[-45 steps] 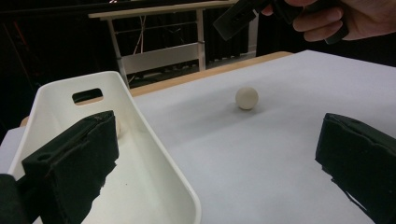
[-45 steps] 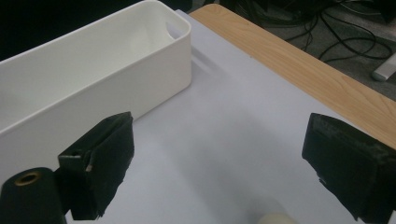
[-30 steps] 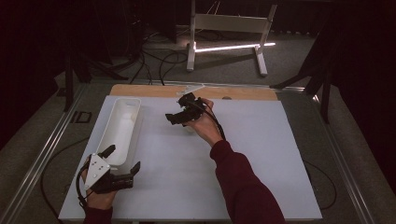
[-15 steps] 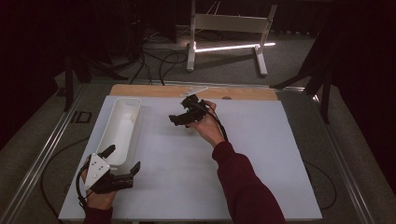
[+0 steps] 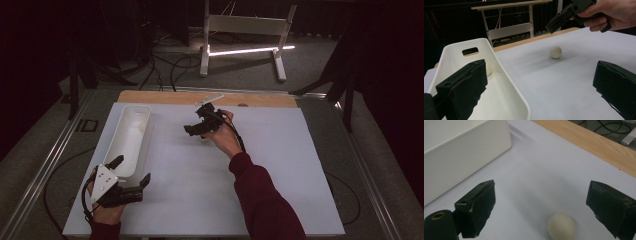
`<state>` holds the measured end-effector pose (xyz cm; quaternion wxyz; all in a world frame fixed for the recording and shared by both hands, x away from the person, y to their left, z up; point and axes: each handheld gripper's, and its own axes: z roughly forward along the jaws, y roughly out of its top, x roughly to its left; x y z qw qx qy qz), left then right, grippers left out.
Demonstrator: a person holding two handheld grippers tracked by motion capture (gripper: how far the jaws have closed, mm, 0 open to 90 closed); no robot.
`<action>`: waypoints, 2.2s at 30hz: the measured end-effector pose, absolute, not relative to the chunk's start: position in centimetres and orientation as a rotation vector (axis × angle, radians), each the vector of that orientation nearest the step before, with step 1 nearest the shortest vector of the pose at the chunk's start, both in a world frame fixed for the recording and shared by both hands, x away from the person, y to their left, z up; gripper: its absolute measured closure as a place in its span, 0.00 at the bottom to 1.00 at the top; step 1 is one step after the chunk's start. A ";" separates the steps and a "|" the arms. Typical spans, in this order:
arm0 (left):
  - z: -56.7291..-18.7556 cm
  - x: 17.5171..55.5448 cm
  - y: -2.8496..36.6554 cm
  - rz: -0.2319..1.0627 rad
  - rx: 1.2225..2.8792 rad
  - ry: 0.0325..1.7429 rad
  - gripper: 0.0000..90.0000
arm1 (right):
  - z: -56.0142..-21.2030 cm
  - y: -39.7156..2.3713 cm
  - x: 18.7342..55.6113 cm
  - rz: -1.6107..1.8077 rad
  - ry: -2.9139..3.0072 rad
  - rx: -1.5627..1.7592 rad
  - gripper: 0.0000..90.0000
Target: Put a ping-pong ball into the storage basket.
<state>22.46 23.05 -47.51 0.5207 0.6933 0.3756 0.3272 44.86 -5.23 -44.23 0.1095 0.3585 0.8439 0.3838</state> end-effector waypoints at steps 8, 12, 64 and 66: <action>-47.5 22.5 23.0 0.783 1.665 0.900 0.00 | -44.6 -5.6 45.0 1.112 2.484 1.060 0.09; -47.5 22.5 23.0 0.783 1.663 0.900 0.00 | -44.8 -5.8 45.1 1.100 2.486 1.064 0.09; -47.5 22.5 22.9 0.786 1.666 0.902 0.00 | -48.2 -6.4 45.6 0.893 2.548 1.112 0.09; -47.5 22.5 22.9 0.786 1.665 0.902 0.00 | -48.3 -6.4 45.6 0.889 2.549 1.112 0.09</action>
